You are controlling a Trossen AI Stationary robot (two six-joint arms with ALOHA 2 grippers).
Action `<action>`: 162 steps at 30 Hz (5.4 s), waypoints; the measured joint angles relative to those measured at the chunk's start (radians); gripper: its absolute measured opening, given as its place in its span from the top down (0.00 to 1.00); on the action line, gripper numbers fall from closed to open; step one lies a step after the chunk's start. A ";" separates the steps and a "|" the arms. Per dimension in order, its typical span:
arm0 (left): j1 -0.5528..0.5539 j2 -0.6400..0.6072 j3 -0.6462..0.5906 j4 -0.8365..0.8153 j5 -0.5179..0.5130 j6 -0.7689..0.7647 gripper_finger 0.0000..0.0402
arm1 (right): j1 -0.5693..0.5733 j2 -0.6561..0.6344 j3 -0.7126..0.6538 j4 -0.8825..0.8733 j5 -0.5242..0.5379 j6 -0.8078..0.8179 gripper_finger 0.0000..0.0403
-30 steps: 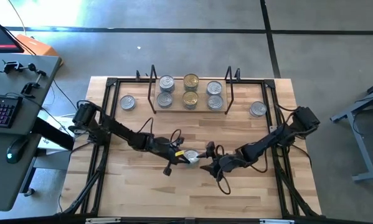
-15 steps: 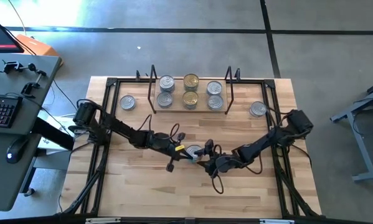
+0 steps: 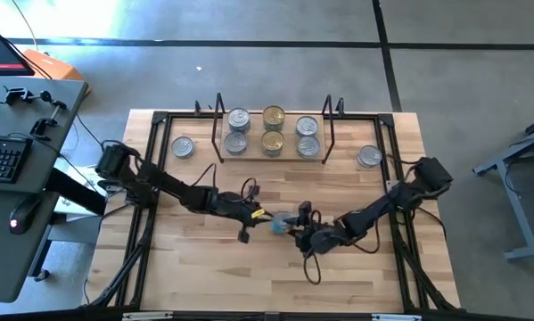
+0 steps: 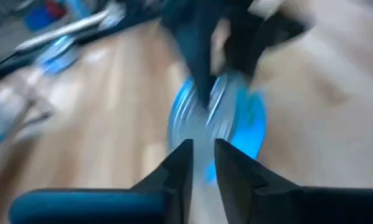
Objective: Stack canned seafood by type on shelf
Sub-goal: Stack the Green-blue tuna can on top of the other Green-blue tuna can on the shelf, then stack the blue tuna can on top of the other blue tuna can on the shelf
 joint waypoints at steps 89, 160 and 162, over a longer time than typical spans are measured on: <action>-0.136 -0.006 -0.002 0.034 -0.250 -0.148 0.78 | -0.486 0.034 0.542 -1.033 -0.352 0.257 0.51; -0.152 -0.384 -0.322 -0.150 -0.558 -0.584 0.72 | -0.509 -0.455 -0.031 -1.524 0.019 1.273 0.62; -0.152 -0.384 -0.322 -0.149 -0.557 -0.584 0.72 | -0.570 -0.440 -0.032 -1.532 0.027 1.250 0.69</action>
